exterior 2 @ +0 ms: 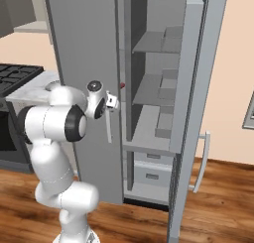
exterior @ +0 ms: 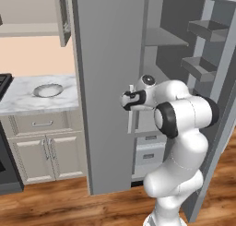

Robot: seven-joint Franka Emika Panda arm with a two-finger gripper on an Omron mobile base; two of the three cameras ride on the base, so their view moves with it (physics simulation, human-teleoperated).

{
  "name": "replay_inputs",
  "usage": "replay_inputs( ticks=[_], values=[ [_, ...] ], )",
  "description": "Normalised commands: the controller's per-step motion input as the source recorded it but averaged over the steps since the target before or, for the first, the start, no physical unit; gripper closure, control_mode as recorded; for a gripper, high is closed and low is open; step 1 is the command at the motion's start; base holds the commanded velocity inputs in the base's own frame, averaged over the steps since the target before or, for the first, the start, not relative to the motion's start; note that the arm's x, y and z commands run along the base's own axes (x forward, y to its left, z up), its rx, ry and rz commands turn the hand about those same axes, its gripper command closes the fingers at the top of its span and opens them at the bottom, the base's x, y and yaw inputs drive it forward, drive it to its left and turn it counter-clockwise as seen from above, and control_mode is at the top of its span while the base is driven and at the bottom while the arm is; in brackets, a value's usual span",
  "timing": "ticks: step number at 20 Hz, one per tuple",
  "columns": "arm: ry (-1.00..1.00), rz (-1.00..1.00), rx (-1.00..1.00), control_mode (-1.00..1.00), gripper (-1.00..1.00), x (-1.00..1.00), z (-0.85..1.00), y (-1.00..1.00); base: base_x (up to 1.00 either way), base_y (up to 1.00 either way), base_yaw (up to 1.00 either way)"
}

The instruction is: Move the hot dog bun to the plate on the dining table and place the condiment next to that plate. Then navigate to the fridge and take the sausage and place it on the plate as well.

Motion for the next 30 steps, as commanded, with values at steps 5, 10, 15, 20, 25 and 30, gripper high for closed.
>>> replay_inputs(
  ticks=[5,10,15,20,25,30],
  values=[
    [0.00,-0.04,0.00,-1.00,-1.00,0.36,-0.02,0.00,0.00,0.00,0.00],
    [0.00,-0.05,0.00,-1.00,-1.00,0.37,-0.03,0.00,0.00,0.00,0.00],
    [0.00,-0.04,0.00,-1.00,-1.00,0.29,-0.08,0.00,0.00,0.00,0.00],
    [-0.02,-0.03,0.00,-1.00,-1.00,0.23,-0.17,0.00,0.00,0.00,0.00],
    [-0.06,-0.01,0.00,-1.00,-1.00,0.19,-0.24,0.00,0.00,0.00,0.00],
    [-0.04,0.00,0.00,-1.00,-1.00,0.27,-0.26,0.03,0.00,0.00,0.00]
  ],
)
